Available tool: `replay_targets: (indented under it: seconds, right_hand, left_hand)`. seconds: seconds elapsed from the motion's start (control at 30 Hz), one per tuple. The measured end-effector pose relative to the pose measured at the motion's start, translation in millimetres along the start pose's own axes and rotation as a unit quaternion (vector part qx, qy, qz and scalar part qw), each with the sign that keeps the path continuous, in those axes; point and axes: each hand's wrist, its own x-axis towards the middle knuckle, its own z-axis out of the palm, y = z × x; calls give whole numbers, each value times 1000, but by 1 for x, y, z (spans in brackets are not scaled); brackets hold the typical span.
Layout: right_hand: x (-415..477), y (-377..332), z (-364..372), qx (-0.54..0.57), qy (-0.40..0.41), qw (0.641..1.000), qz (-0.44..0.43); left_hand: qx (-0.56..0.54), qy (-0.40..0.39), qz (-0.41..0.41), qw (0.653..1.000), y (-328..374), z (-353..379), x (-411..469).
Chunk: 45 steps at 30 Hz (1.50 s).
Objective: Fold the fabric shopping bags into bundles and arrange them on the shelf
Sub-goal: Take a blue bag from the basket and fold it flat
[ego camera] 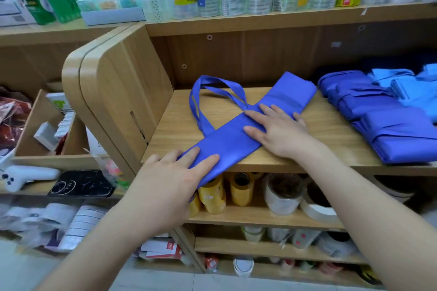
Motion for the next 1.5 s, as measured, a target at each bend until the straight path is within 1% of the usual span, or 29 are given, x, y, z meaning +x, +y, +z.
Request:
replay_targets:
  seconds: [0.07, 0.1, 0.17, 0.27, 0.4, 0.47, 0.5, 0.53, 0.6, 0.7, 0.77, 0.8, 0.83, 0.9, 0.93, 0.97, 1.0, 1.07, 1.1, 1.13, 1.17, 1.2, 1.23, 1.27, 1.3, 1.33, 1.4, 1.47, 1.5]
  right_hand:
    - [4, 7, -6, 16, -18, 999, -22]
    - [6, 10, -8, 24, -28, 999, -34]
    - [8, 14, -11, 44, -45, 996, -65]
    - [10, 17, -12, 89, -76, 987, -114]
    - [9, 21, -15, 134, -102, 975, -147]
    - [8, 24, -19, 150, -119, 969, -154]
    - [7, 25, -22, 157, -129, 967, -155]
    - [7, 25, -24, 162, -141, 964, -156]
    - [6, 25, -27, 163, -159, 959, -167]
    - [5, 18, -29, 168, -179, 950, -193]
    - [5, 13, -29, 175, -177, 946, -207]
    - [4, 11, -27, 185, -167, 945, -211]
    - [2, 9, -25, 201, -150, 944, -214]
    - [-4, 9, -19, 238, -91, 942, -217]
    - [-10, 11, -16, 248, -51, 942, -220]
    - [-17, 14, -14, 250, -15, 942, -222]
    - [-24, 17, -13, 252, 2, 942, -223]
    - [-37, 21, -11, 285, -30, 935, -209]
    - [-42, 21, -13, 333, -59, 922, -190]
    - [-44, 18, -13, 407, -75, 896, -161]
    - [-43, 15, -11, 482, -72, 864, -125]
    - [-42, 10, -9, 534, -42, 840, -87]
    - [-40, 5, -7, 539, 15, 841, -52]
    - [-36, 1, -3, 511, 81, 856, -20]
    - [-33, -1, 2, 466, 139, 874, 5]
    - [-30, -4, 6, 421, 179, 889, 25]
    - [-25, -6, 9, 352, 210, 911, 45]
    - [-21, -9, 9, 288, 208, 933, 53]
    - [-19, -11, 8, 252, 202, 944, 58]
  left_hand:
    - [-59, 61, 39, 996, -5, 3, -15]
    - [-115, 103, 62, 986, -9, 10, -22]
    - [-233, 175, 105, 951, -13, 24, -31]
    - [-295, 265, 148, 906, -13, 38, -31]
    - [-402, 347, 162, 831, -13, 41, -30]
    - [-421, 368, 175, 810, -14, 37, -31]
    - [-416, 364, 189, 812, -14, 32, -29]
    - [-399, 354, 205, 821, -16, 31, -27]
    - [-329, 316, 235, 858, -26, 34, -15]
    - [-150, 261, 265, 916, -40, 36, 10]
    - [-57, 256, 266, 928, -34, 33, 29]
    - [-47, 250, 271, 928, -29, 33, 37]
    - [-70, 252, 273, 926, -21, 30, 41]
    - [-208, 225, 248, 919, -23, 43, 51]
    - [-305, 196, 209, 908, -24, 44, 54]
    - [-393, 174, 153, 890, -24, 44, 56]
    - [-462, 165, 83, 867, -23, 42, 59]
    - [-486, 187, -4, 853, -16, 25, 67]
    - [-478, 190, -22, 858, -11, 17, 73]
    - [-482, 183, -31, 857, -6, 8, 77]
    - [-488, 173, -42, 855, -2, -1, 82]
    - [-502, 153, -58, 850, -1, -3, 86]
    - [-510, 143, -74, 845, 1, -6, 90]
    - [-502, 124, -103, 850, 3, -6, 94]
    - [-482, 107, -128, 860, 5, -6, 96]
    - [-452, 100, -147, 874, 8, -6, 98]
    - [-358, 105, -178, 911, 16, -8, 99]
    - [-238, 140, -203, 939, 20, -6, 96]
    - [-186, 172, -197, 947, 21, -5, 93]
